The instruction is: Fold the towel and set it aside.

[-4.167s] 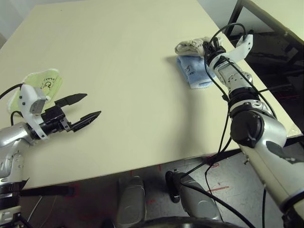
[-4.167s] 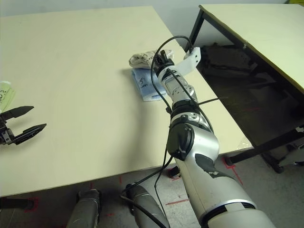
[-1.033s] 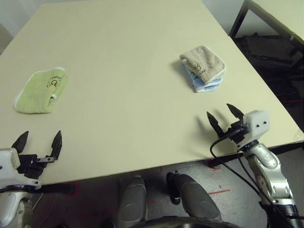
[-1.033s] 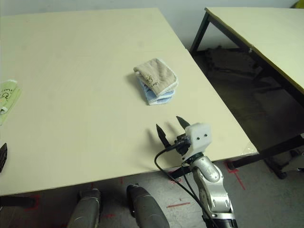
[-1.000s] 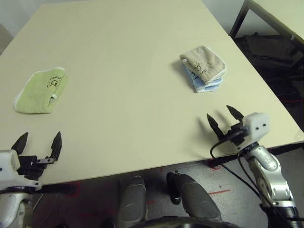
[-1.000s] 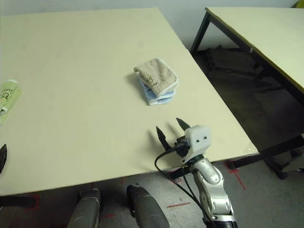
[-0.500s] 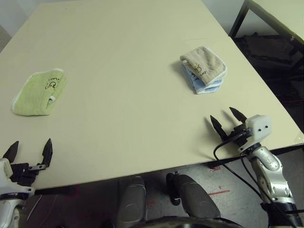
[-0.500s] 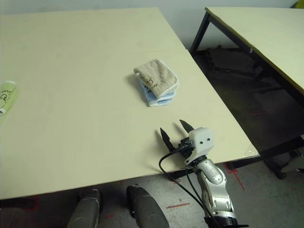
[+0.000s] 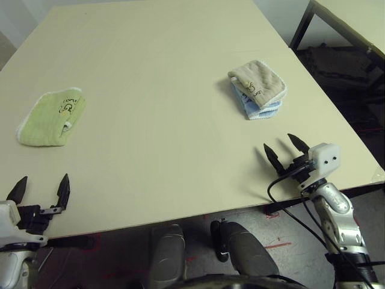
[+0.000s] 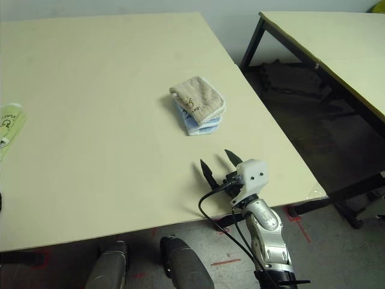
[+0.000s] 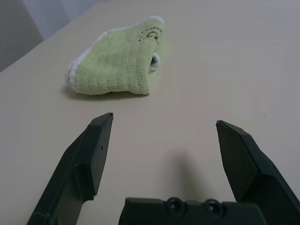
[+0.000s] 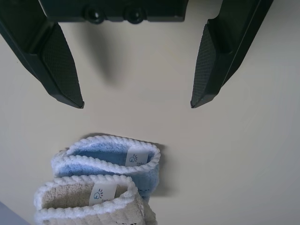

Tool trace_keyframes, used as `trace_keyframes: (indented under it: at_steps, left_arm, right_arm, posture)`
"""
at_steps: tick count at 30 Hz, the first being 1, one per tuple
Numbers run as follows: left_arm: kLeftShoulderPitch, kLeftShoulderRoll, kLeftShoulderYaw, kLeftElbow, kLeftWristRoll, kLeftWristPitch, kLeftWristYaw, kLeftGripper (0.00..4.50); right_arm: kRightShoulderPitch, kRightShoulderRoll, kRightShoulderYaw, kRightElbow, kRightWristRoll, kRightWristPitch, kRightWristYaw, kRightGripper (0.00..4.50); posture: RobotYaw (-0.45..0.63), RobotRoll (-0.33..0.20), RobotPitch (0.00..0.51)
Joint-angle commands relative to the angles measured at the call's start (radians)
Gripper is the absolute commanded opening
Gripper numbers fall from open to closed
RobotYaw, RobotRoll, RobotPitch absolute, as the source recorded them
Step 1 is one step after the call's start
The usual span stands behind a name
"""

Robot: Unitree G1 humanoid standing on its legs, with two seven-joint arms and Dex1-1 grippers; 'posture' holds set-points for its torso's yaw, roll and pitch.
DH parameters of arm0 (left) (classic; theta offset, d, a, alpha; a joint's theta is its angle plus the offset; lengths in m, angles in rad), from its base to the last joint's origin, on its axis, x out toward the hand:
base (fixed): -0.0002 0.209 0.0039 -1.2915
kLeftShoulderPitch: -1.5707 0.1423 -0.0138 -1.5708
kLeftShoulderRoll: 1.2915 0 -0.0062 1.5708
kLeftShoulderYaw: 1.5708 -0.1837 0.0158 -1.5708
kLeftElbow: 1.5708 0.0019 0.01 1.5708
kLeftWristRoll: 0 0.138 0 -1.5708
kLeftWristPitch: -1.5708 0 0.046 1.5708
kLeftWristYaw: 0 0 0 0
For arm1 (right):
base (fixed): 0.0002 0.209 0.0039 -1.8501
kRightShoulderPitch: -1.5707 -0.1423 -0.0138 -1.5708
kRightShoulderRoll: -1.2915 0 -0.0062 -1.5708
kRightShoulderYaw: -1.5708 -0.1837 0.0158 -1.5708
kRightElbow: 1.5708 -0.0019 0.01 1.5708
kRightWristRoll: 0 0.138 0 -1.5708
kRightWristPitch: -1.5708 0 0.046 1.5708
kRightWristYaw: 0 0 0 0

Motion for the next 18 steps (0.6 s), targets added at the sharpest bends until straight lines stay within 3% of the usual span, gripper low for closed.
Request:
trace_keyframes:
  at_steps: [1,18]
  left_arm:
    - [0.015,0.004,-0.005,0.020,0.005,-0.012,-0.003,4.50]
    - [-0.025,0.013,-0.026,0.027,-0.004,-0.020,-0.007,4.50]
  right_arm:
    - [0.003,0.005,-0.007,0.008,0.002,0.002,-0.003,4.48]
    - [-0.015,0.026,-0.015,0.019,0.005,0.007,-0.027,4.48]
  posture:
    - [-0.01,0.000,0.191]
    - [-0.02,0.000,0.186]
